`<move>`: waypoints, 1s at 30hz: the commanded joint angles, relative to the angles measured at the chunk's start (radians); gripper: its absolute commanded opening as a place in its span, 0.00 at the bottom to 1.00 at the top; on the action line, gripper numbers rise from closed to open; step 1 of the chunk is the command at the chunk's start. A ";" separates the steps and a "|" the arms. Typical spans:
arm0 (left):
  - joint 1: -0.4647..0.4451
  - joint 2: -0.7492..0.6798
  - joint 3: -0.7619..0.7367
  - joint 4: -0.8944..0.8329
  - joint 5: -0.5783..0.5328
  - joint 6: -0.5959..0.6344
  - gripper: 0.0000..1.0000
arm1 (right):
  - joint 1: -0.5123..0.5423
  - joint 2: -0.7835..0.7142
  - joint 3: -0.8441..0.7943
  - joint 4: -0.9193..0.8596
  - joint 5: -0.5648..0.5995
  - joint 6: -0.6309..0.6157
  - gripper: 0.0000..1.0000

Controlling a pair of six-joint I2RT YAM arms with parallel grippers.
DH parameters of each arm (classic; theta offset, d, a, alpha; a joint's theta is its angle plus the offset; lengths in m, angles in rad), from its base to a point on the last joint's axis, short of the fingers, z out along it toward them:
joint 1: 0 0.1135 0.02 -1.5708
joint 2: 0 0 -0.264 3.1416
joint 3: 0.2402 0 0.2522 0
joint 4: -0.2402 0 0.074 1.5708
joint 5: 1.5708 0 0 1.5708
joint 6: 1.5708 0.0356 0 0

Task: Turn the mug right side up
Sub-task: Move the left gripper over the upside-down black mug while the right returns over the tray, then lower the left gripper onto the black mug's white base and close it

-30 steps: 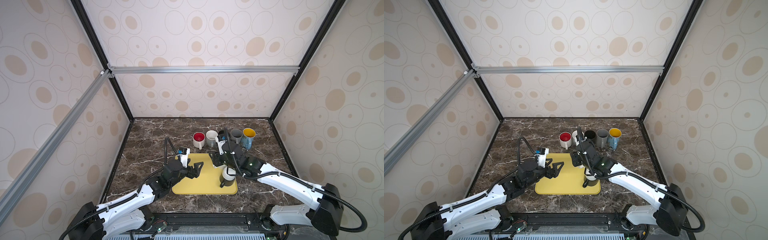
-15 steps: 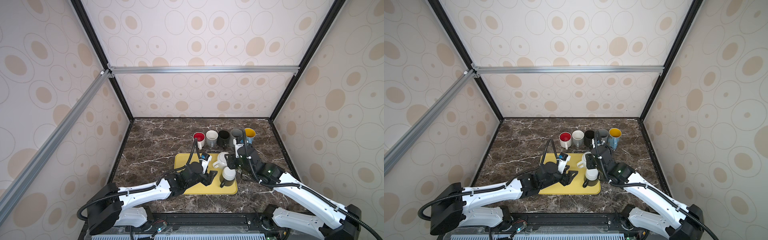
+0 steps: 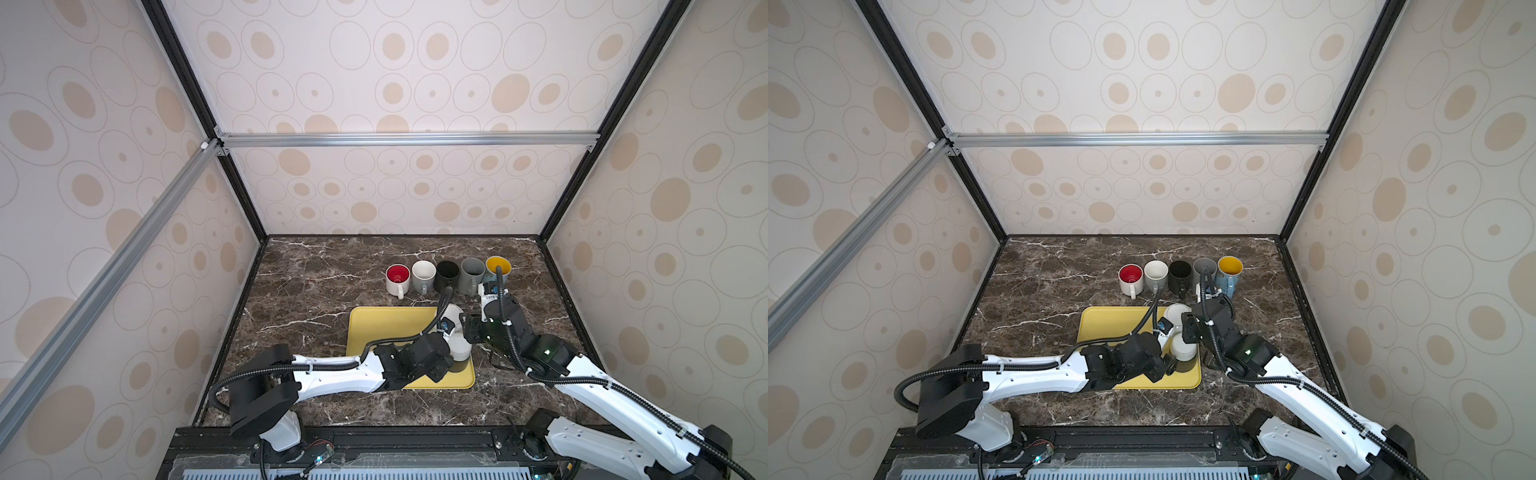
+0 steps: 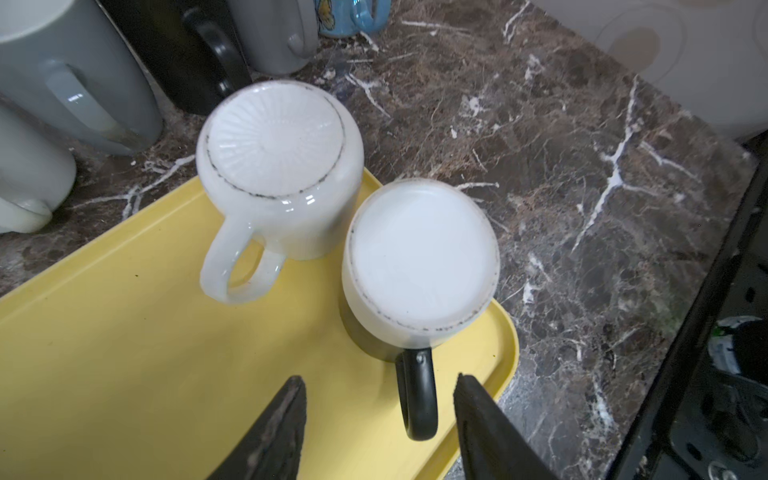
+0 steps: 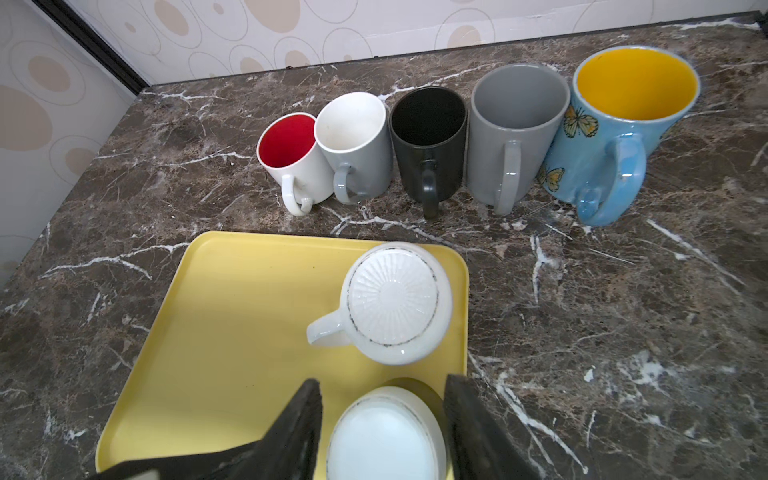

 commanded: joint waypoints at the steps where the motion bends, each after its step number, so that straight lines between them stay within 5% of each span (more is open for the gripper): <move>1: -0.011 0.016 0.053 -0.047 -0.021 0.013 0.57 | -0.018 -0.033 -0.019 -0.008 0.019 0.008 0.51; 30: -0.020 0.128 0.121 -0.068 0.058 0.037 0.41 | -0.074 -0.049 -0.074 0.015 -0.015 0.005 0.51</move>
